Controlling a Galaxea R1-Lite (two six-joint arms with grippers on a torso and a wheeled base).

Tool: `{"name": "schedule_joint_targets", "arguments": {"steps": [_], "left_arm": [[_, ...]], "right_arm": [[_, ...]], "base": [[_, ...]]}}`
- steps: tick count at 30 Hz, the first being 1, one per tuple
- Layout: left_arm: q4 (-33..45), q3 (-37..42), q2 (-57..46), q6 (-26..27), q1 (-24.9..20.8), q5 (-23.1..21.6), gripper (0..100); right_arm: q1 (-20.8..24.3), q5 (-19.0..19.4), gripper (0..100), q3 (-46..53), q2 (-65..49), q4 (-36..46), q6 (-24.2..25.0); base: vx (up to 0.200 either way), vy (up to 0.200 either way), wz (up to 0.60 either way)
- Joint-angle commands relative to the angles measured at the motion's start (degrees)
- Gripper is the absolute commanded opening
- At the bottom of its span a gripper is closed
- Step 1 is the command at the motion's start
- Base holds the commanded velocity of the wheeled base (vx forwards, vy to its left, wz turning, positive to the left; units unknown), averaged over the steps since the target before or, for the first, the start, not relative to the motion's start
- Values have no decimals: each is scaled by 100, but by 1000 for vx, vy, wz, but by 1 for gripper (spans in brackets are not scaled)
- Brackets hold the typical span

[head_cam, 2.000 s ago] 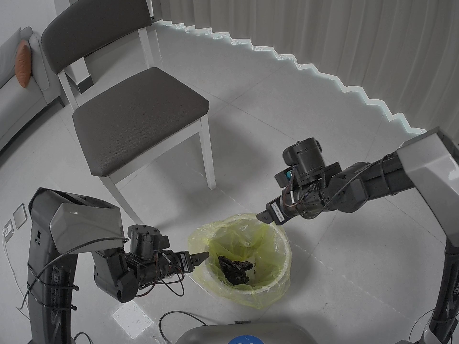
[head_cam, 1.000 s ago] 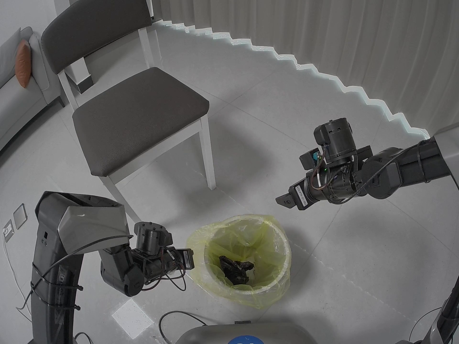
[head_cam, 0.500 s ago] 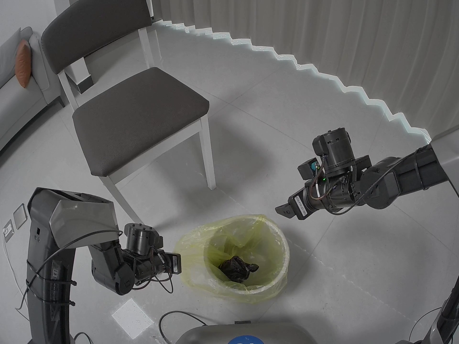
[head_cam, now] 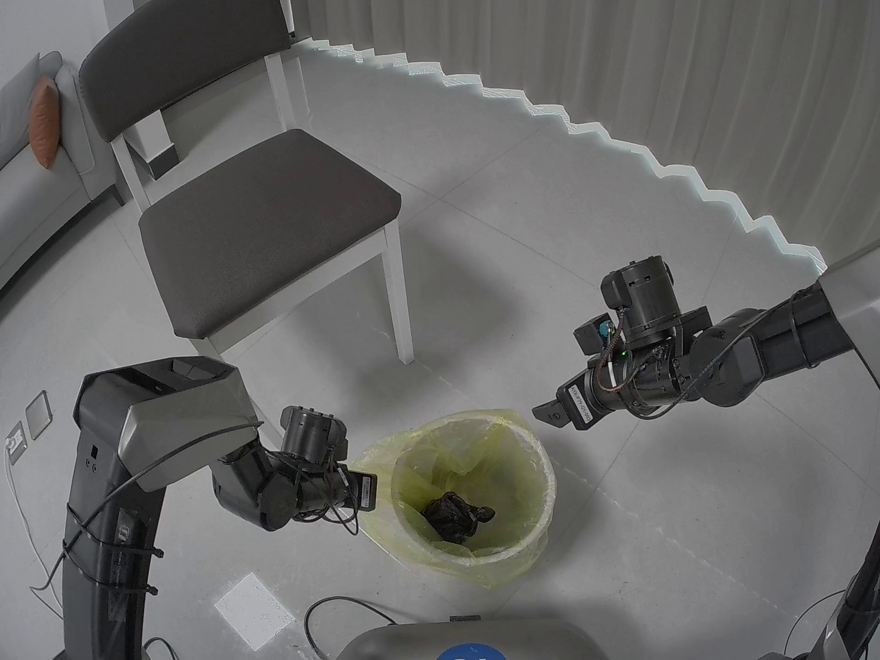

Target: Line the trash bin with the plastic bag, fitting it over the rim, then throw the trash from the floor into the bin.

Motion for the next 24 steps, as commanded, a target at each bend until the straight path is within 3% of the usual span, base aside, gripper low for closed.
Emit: {"name": "schedule_joint_targets", "arguments": {"steps": [1,9,24], "left_arm": [[554,-757,223,12,-86,-35,0],[1679,-1803,407,12,-94,-123,0],[2927,-3411,873,3,-173,-237,0]], "right_arm": [[-142,161,100,-6,124,-1,-107],[-265,222,100,-76,335,-142,-160],[-450,301,100,-287,493,-142,-204]], "base": [[0,0,0],[0,0,0],[0,0,0]]}}
